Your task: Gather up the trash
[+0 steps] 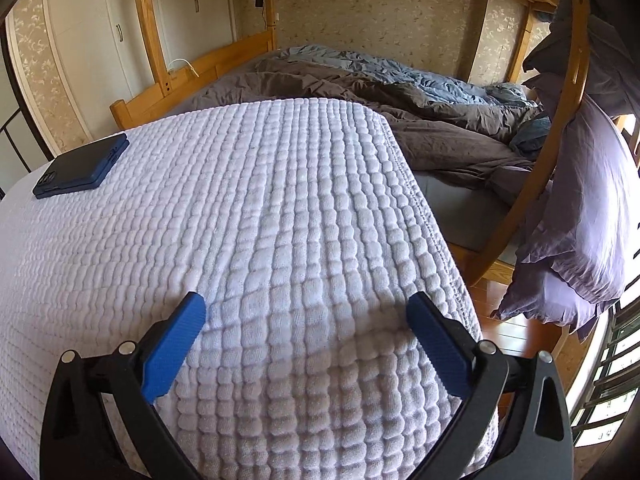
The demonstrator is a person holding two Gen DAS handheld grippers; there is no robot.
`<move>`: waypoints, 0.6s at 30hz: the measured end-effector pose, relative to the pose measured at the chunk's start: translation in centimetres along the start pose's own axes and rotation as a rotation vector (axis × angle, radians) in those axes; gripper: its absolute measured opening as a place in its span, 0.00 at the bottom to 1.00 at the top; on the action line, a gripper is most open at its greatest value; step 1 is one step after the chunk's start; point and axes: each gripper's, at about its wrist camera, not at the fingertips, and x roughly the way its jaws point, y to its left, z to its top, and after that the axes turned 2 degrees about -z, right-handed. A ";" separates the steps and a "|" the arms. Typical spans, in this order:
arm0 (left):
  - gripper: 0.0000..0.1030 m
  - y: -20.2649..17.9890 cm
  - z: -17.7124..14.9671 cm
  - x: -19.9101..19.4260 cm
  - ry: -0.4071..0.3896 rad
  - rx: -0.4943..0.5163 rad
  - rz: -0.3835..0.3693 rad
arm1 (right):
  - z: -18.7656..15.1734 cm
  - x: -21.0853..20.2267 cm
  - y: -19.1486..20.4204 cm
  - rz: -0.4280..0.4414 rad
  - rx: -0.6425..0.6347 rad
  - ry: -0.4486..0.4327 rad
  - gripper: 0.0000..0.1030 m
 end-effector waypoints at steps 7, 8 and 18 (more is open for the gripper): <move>0.99 0.1 0.1 0.0 0.000 0.004 -0.003 | -0.1 -0.1 -0.1 -0.003 0.005 0.001 0.96; 0.99 0.1 0.1 0.0 0.000 0.004 -0.002 | 0.0 -0.1 -0.1 -0.004 0.005 0.001 0.96; 0.99 0.0 0.1 0.0 -0.001 0.004 -0.002 | 0.0 0.0 -0.1 -0.003 0.005 0.001 0.96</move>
